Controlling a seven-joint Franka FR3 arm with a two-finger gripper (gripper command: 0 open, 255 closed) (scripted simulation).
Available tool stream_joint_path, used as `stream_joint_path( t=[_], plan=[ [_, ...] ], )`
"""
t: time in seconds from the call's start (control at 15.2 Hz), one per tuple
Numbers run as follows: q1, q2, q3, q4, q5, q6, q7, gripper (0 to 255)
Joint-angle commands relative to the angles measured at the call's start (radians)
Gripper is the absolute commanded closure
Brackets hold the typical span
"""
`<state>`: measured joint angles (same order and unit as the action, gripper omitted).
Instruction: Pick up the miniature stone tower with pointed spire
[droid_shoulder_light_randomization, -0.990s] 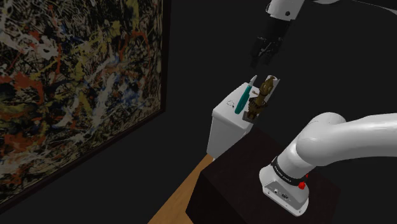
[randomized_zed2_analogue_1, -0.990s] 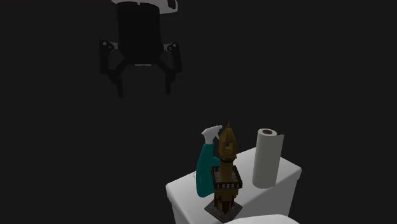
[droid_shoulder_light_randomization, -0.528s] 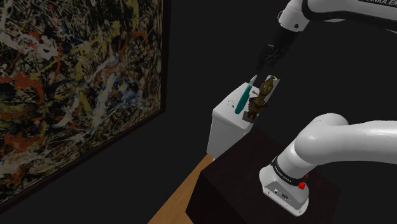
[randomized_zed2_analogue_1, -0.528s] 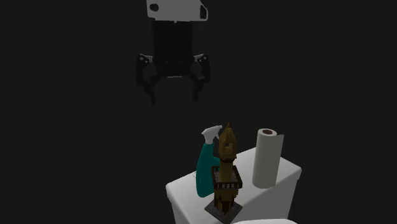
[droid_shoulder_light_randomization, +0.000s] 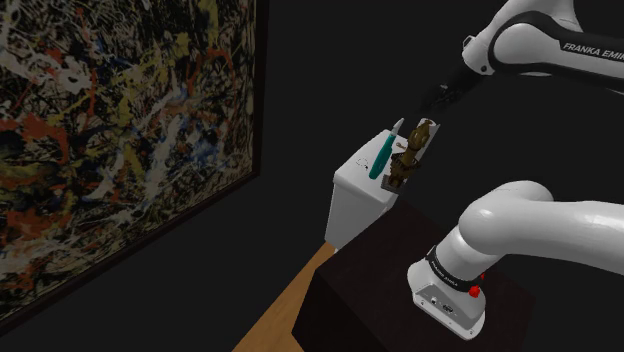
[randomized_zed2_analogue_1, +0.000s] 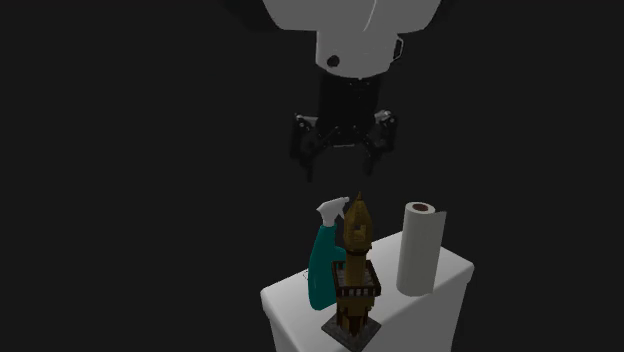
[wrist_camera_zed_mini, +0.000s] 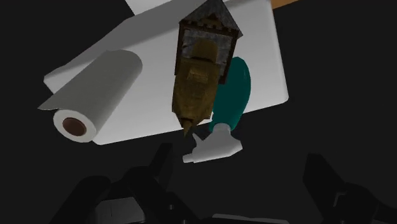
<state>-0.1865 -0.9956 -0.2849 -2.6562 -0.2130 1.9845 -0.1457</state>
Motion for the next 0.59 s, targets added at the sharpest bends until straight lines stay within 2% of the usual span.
stream_joint_path(
  t=[0.0,0.07,0.53],
  plan=[
    [-0.032,-0.013,-0.062,-0.039,-0.038,0.088,-0.039,0],
    [-0.044,-0.016,-0.088,-0.054,-0.052,0.125,-0.054,0],
    [-0.061,-0.010,-0.117,-0.143,-0.079,0.219,-0.058,0]
  ],
)
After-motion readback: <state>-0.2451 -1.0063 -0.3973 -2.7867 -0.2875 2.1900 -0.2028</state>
